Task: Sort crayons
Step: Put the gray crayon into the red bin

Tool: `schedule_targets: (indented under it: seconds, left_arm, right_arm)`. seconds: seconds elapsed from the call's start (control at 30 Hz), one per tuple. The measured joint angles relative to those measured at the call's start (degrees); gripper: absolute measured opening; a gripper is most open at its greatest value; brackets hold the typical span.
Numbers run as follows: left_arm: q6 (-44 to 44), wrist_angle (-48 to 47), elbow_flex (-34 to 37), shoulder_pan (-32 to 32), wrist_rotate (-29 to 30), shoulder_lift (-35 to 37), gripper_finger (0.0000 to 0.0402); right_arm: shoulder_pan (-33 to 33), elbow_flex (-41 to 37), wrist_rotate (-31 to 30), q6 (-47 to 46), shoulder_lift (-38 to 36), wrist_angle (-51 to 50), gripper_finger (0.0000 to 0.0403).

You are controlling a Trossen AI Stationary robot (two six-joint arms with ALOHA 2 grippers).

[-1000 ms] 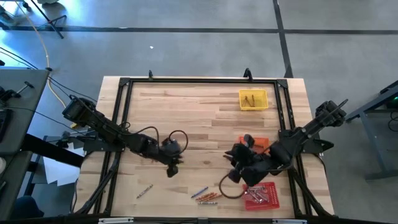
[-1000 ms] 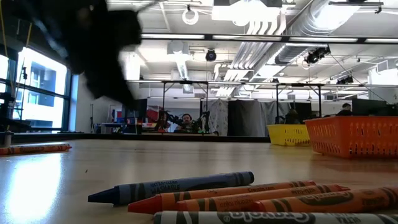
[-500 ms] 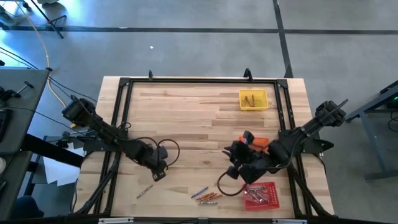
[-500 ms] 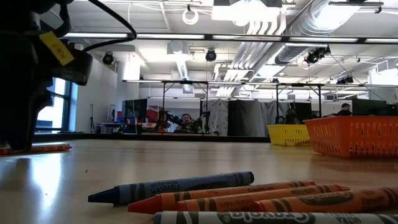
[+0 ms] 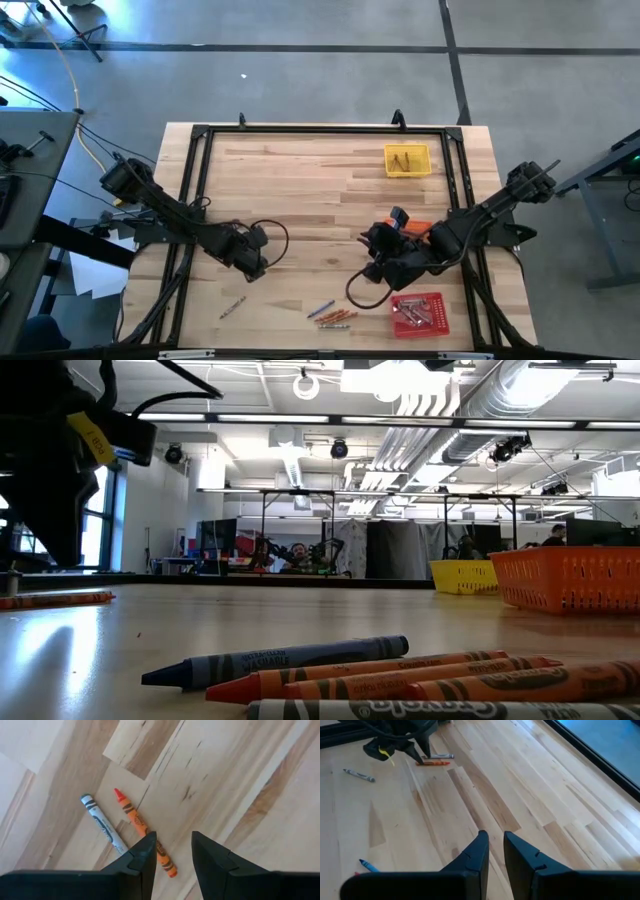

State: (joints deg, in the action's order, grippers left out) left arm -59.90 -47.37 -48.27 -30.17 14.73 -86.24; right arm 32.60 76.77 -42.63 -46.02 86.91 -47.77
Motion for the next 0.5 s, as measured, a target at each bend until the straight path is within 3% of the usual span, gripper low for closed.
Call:
schedule_targets:
  seconds: [0.5]
  left_arm:
    - [0.6,-2.8,0.2,1.4,0.5,-3.3,0.0108]
  right_arm:
    - [0.0,0.0,0.0,-0.1,0.0,-0.2,0.0051]
